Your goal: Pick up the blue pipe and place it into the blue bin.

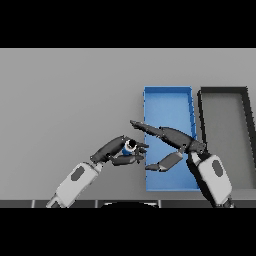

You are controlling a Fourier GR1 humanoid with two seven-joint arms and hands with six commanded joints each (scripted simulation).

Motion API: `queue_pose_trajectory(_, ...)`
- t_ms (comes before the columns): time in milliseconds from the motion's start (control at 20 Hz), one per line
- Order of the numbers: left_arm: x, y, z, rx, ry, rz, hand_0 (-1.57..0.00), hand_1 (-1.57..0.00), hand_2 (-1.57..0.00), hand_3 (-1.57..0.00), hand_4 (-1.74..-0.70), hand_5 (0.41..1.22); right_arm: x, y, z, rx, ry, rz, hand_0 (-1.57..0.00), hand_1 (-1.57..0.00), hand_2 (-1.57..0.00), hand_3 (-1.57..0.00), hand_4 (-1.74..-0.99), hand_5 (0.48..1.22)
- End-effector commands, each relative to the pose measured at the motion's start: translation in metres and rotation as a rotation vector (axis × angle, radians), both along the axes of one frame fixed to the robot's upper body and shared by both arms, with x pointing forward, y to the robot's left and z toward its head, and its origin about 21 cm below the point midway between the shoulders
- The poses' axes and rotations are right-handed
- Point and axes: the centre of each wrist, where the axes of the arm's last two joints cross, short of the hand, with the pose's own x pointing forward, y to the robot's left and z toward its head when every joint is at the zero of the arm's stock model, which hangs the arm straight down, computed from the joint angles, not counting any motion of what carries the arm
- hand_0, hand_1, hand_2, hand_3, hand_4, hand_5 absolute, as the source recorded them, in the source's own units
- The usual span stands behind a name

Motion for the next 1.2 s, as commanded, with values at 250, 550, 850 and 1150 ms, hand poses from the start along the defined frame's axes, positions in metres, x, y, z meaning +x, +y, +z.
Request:
queue_pose_trajectory(250,0.001,-0.002,-0.001,-0.012,-0.005,-0.028,-1.57,-1.57,-1.57,-1.53,-1.54,1.221,0.012,0.045,0.006,-0.070,-0.036,0.095,0.00,0.00,0.00,0.00,-1.243,0.522)
queue_pose_trajectory(550,0.008,0.001,-0.001,0.012,0.005,-0.012,-1.57,-1.57,-1.57,-1.56,-1.52,1.221,0.027,0.075,0.006,-0.095,-0.009,0.150,-0.02,-0.03,-0.05,-0.03,-1.236,0.493)
queue_pose_trajectory(850,0.007,-0.001,0.003,0.085,-0.060,0.007,-1.57,-1.55,-1.57,-1.28,-1.68,1.221,0.030,0.099,0.012,-0.061,-0.024,0.232,-1.01,-1.02,-1.02,-0.88,-1.527,0.570)
queue_pose_trajectory(1150,0.007,-0.002,0.000,-0.024,-0.042,-0.011,-1.57,-1.57,-1.57,-1.50,-1.72,1.221,0.029,0.096,0.010,-0.065,-0.052,0.239,-1.42,-1.43,-1.43,-1.39,-1.435,1.030)
